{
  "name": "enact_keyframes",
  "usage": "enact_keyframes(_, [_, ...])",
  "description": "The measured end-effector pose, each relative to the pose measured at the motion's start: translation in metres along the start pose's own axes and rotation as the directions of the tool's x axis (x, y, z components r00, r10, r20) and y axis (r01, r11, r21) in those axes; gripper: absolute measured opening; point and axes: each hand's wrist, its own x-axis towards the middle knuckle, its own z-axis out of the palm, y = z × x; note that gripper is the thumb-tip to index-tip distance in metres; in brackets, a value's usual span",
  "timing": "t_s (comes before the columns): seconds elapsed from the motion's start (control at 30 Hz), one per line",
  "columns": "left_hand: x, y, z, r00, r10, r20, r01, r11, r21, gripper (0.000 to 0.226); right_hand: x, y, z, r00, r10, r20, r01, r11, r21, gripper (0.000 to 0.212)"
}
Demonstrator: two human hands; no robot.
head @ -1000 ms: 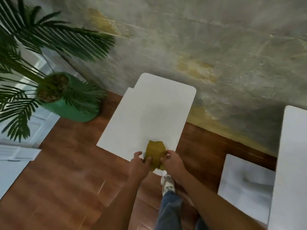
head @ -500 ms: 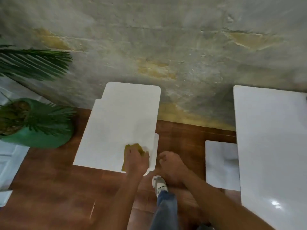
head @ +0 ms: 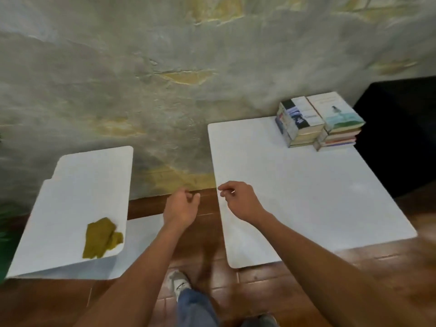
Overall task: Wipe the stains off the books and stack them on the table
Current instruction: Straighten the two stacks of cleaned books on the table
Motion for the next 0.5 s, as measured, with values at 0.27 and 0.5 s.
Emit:
enact_keyframes(0.27, [-0.066, 0.117, 0.061, 0.966, 0.258, 0.021, -0.255, 0.962, -0.098, 0.043, -0.063, 0.062, -0.121, 0.988, 0.023, -0.151, -0.02, 0.999, 0.026, 0.029])
enact_keyframes(0.5, [-0.079, 0.192, 0.102, 0.926, 0.372, 0.063, -0.364, 0.925, -0.11, 0.043, -0.071, 0.1, -0.183, 0.961, 0.088, -0.261, -0.075, 0.995, 0.06, 0.031])
